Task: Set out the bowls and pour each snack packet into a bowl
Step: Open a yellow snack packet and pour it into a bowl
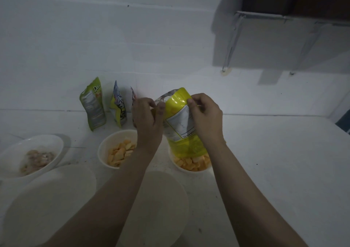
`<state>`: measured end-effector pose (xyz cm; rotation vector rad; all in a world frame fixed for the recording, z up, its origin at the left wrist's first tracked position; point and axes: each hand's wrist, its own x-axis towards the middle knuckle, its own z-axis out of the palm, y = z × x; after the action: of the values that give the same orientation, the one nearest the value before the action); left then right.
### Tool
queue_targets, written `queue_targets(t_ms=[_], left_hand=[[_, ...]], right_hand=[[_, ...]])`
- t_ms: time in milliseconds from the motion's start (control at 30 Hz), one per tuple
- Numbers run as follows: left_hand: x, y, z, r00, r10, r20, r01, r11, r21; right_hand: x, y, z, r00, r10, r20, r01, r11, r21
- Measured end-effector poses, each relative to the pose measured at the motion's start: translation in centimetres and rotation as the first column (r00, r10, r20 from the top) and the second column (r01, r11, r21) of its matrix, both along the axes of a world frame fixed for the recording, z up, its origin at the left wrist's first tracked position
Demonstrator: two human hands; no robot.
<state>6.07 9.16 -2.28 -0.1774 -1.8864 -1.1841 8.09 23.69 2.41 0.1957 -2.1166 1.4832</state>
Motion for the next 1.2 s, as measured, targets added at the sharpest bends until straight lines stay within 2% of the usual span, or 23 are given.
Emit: queue_targets(t_ms=[67, 133, 267, 400, 500, 633, 767, 833, 1067, 1200], left_hand=[[-0.2, 0.2, -1.2, 0.997, -0.021, 0.08, 0.018, 0.999, 0.04], [0.0, 0.6, -1.8, 0.982, -0.113, 0.152, 0.094, 0.987, 0.129], [0.5, 1.6, -1.9, 0.852, -0.485, 0.197, 0.371, 0.826, 0.425], [0.1, 2.1, -3.1, 0.72, -0.63, 0.293, 0.416, 0.728, 0.544], [0.2, 2.6, -2.7, 0.691, -0.671, 0.27, 0.435, 0.684, 0.586], [-0.4, 2.9, -1.2, 0.7, -0.679, 0.223, 0.47, 0.673, 0.571], [-1.0, 3.2, 0.1, 0.73, -0.641, 0.238, 0.481, 0.729, 0.487], [-1.3, 3.3, 0.2, 0.736, -0.632, 0.242, 0.487, 0.743, 0.459], [-1.0, 3.8, 0.1, 0.697, -0.693, 0.183, 0.549, 0.68, 0.486], [-1.1, 3.5, 0.0, 0.677, -0.706, 0.206, 0.556, 0.675, 0.485]], right_hand=[[0.1, 0.8, -0.4, 1.0, -0.009, 0.01, 0.01, 0.999, -0.043], [0.2, 1.7, -0.7, 1.0, -0.013, 0.016, 0.015, 0.995, -0.097], [0.1, 3.1, -1.2, 0.999, -0.019, 0.033, 0.026, 0.972, -0.232], [0.3, 3.9, -1.8, 0.999, 0.004, 0.036, 0.009, 0.939, -0.343], [0.4, 4.1, -2.3, 0.999, 0.018, 0.035, -0.004, 0.933, -0.359], [0.6, 4.7, -3.1, 0.997, -0.014, 0.07, 0.034, 0.955, -0.296], [1.2, 4.8, -4.3, 0.984, 0.029, 0.176, 0.015, 0.971, -0.24], [1.6, 4.7, -4.7, 0.981, 0.058, 0.188, -0.006, 0.965, -0.263], [1.8, 5.0, -3.9, 0.982, 0.099, 0.161, -0.036, 0.935, -0.353], [1.6, 4.9, -3.5, 0.981, 0.108, 0.161, -0.028, 0.9, -0.435]])
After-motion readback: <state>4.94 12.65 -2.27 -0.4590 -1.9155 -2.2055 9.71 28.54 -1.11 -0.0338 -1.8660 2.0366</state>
